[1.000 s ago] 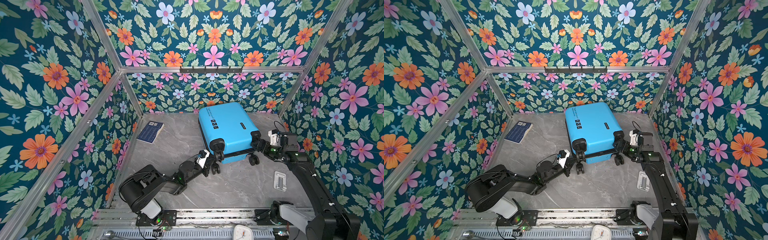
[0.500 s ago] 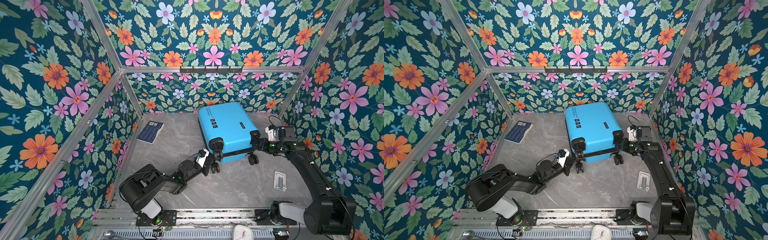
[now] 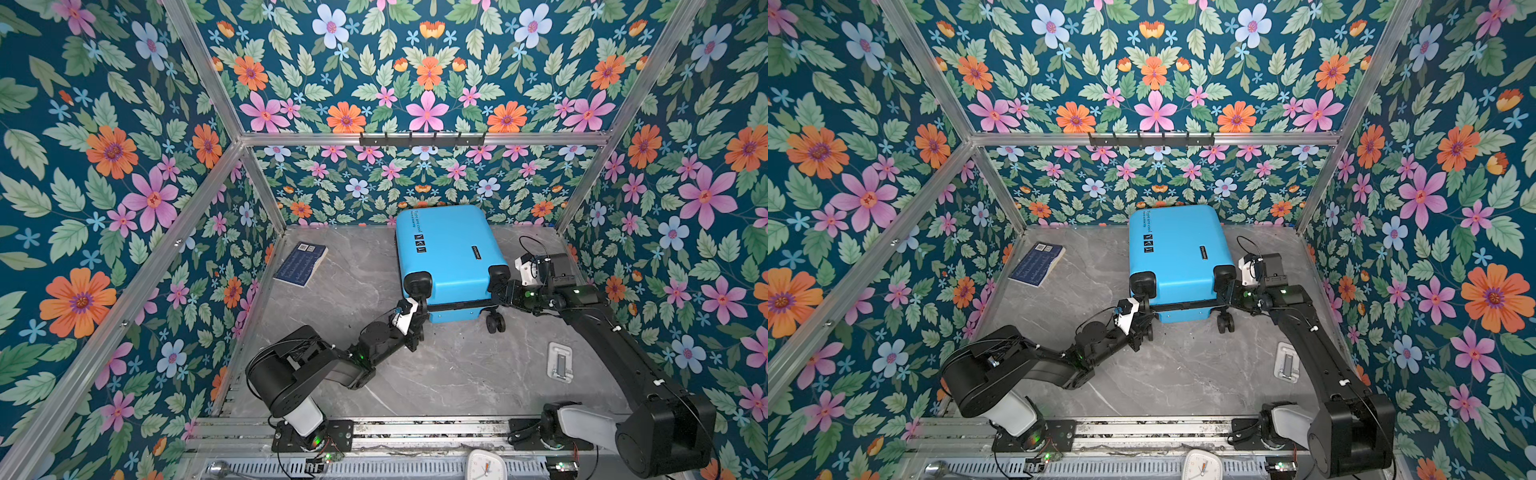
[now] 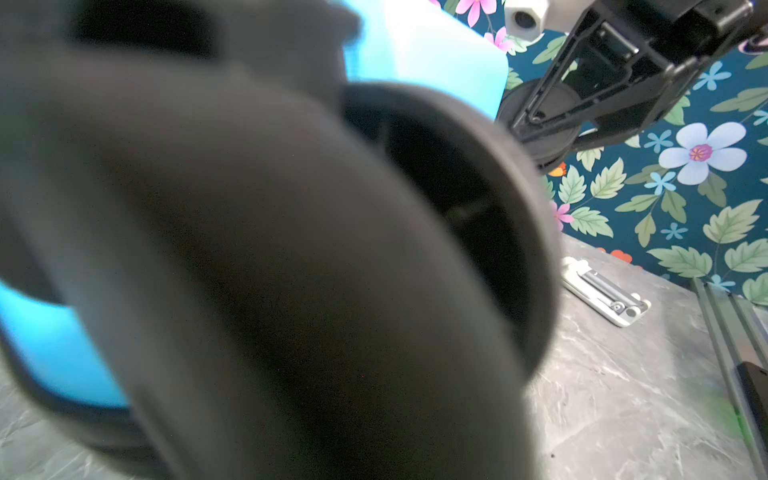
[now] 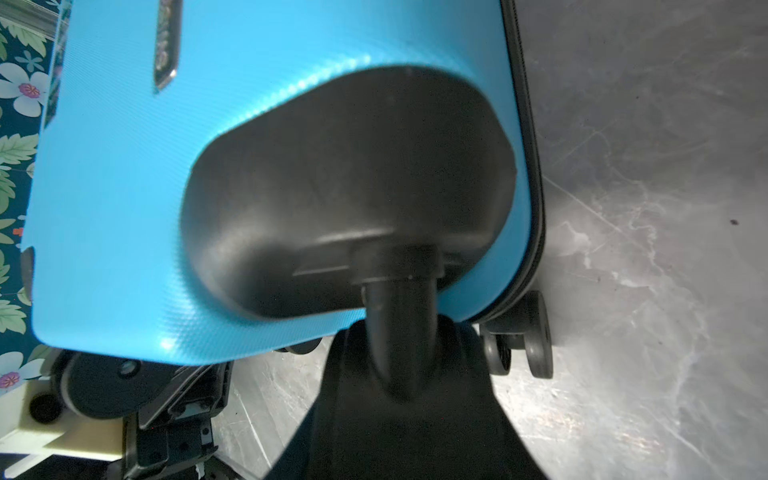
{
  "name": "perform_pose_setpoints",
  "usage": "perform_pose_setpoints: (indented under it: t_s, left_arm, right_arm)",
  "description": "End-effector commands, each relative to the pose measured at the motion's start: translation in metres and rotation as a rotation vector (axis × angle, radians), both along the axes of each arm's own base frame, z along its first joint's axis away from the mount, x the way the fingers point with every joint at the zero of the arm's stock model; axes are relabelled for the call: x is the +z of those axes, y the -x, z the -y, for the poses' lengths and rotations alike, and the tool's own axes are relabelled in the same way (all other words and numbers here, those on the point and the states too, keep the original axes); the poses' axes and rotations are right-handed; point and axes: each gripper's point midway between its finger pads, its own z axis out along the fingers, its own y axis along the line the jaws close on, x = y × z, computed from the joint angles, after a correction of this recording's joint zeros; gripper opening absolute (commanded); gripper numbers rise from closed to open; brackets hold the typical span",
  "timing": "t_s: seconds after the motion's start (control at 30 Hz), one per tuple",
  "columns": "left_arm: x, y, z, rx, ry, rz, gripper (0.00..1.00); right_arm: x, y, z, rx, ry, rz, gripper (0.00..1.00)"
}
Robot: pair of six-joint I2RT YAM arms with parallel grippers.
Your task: Pack the luggage
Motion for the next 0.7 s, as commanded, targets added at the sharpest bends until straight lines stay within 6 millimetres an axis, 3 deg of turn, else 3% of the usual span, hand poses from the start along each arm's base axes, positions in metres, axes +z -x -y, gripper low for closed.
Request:
perform_pose_setpoints:
  t_s: [0.0,0.67]
  left_arm:
    - [0.014,0.012,0.01,-0.053,0.058,0.039,0.0]
    - [0.031,0.031,0.067,-0.123,0.131,0.076,0.0]
  right_arm:
    - [0.012,-0.004,-0.02,0.021,-0.061,0.034,0.0]
    - [0.024,0.017,-0.113,0.177,-0.064,0.052,0.0]
